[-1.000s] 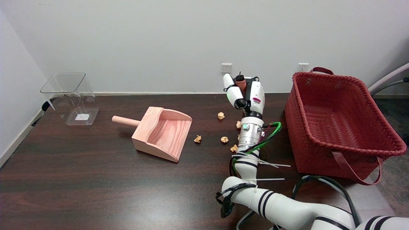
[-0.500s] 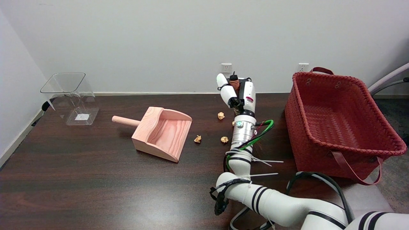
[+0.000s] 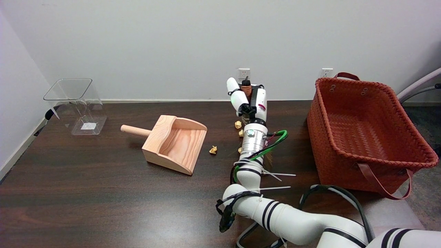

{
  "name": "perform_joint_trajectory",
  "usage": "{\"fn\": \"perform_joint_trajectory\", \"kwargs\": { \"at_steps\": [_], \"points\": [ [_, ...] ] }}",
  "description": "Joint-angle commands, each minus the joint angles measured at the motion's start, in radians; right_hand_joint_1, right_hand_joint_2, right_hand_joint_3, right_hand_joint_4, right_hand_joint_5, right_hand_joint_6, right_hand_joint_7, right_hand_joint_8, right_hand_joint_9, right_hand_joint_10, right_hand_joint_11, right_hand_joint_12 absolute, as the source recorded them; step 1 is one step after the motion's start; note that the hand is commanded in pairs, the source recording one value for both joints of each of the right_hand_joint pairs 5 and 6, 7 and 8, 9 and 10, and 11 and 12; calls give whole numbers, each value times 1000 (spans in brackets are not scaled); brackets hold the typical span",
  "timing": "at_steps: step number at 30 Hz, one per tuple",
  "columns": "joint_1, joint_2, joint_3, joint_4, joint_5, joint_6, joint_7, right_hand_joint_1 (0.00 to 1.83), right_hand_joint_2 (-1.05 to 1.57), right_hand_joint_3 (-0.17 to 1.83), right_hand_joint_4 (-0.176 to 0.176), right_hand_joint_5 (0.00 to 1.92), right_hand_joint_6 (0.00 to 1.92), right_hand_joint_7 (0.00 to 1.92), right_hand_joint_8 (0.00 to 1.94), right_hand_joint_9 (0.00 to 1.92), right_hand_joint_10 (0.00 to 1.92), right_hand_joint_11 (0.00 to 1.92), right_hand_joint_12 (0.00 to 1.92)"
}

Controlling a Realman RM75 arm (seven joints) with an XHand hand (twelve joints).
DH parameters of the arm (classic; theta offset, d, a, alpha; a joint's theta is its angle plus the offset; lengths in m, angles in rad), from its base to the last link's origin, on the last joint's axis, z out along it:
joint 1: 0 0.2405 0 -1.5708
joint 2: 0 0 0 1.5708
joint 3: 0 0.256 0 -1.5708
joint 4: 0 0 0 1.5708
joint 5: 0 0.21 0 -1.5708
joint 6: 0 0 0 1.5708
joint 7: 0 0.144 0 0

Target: Sweep the paper balls into the dustpan.

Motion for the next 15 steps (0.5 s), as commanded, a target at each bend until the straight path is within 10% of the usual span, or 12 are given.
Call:
{"fn": "perform_joint_trajectory", "kwargs": {
  "at_steps": [1, 15],
  "points": [
    [30, -79, -5, -72, 74, -33, 181, 622, 1571, -105, 0, 1920, 1920, 1920, 1920, 1920, 1920, 1920, 1920],
    [60, -101, 1, -113, 91, -23, 390, 584, 1571, -102, 0, 1920, 1920, 1920, 1920, 1920, 1920, 1920, 1920]
  ]
}}
